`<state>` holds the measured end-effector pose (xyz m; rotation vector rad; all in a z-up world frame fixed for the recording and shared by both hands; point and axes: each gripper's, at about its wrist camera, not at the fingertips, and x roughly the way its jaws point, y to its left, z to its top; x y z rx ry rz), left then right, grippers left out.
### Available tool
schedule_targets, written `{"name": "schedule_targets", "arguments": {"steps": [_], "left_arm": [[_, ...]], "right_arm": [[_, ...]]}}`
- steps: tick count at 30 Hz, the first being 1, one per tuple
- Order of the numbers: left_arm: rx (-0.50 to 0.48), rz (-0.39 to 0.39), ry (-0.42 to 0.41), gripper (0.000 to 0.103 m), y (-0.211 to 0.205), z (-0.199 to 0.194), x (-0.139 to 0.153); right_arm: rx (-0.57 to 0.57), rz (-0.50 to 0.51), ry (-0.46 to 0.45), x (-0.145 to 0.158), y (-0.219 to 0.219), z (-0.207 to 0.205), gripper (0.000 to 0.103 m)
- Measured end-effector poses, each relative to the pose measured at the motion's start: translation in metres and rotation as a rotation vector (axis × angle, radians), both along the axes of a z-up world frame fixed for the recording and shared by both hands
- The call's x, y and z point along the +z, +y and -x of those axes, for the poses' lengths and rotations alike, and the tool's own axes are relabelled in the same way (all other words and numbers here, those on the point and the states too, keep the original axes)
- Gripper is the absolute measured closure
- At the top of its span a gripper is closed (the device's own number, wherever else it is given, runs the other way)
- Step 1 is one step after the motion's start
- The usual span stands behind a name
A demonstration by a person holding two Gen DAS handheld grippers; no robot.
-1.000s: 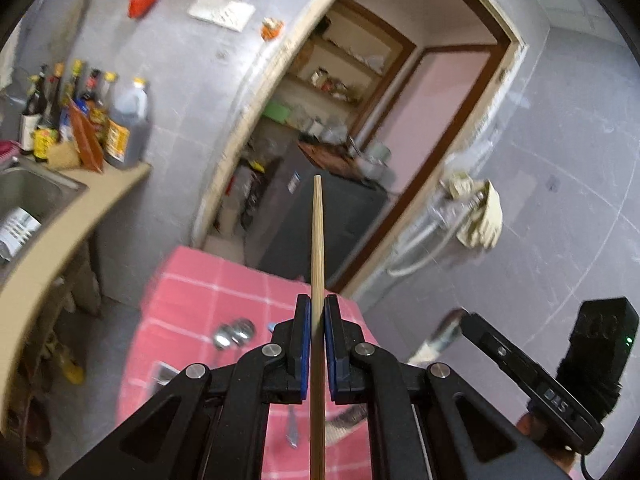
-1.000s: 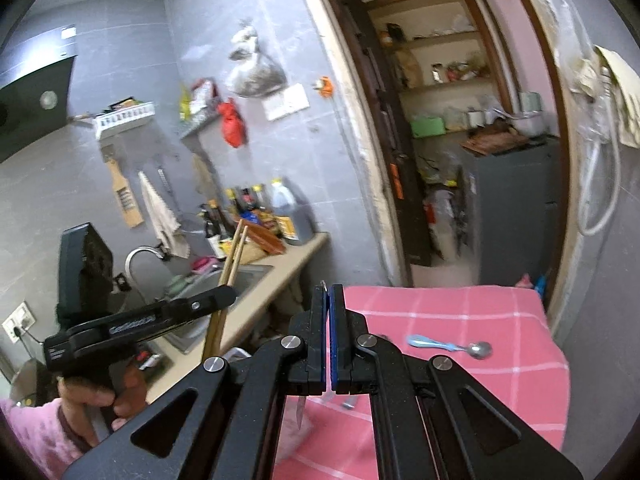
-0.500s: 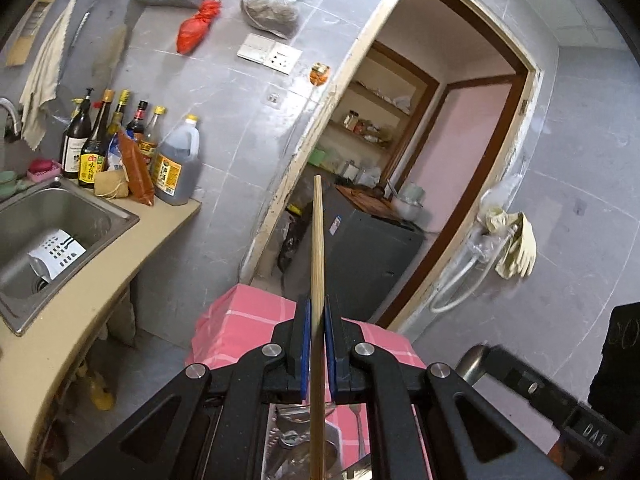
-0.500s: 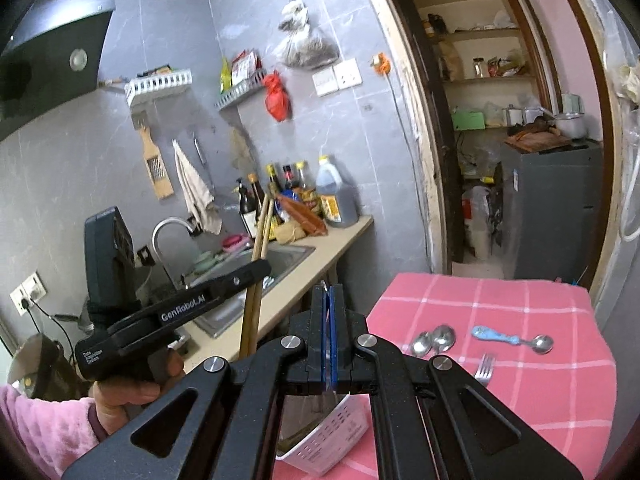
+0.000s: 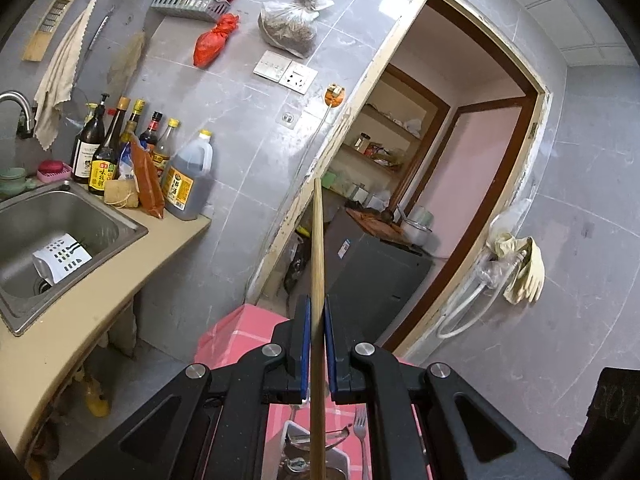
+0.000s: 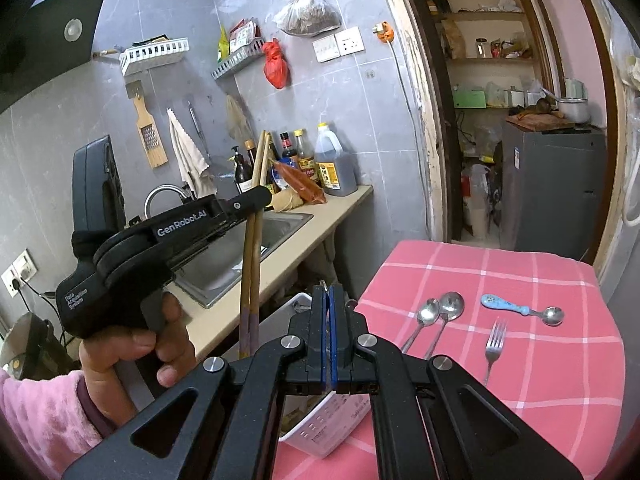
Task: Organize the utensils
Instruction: 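Carry the chopsticks with the left tool while the right tool carries the knife to the holder, then open both tools over the white holder to drop the chopsticks and knife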
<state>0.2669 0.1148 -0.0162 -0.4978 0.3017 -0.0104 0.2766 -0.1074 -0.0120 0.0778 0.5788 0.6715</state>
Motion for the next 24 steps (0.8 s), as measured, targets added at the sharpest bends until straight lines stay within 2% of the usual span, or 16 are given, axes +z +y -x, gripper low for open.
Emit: {"name": "schedule_targets", "arguments": {"steps": [14,19,24], "left_arm": [[0.021,-0.069,0.066,0.096,-0.007,0.016,-0.020],[-0.035,-0.097,0.115,0.096,-0.013,0.020,-0.025],[-0.092,-0.066,0.152,0.094,-0.010,0.024,-0.028]], "right_arm": [[0.023,0.018,0.058,-0.014,0.004,0.003,0.100],[0.031,0.017,0.083,-0.019,0.005,0.003,0.099],[0.016,0.000,0.085,-0.018,-0.001,0.002,0.098]]}}
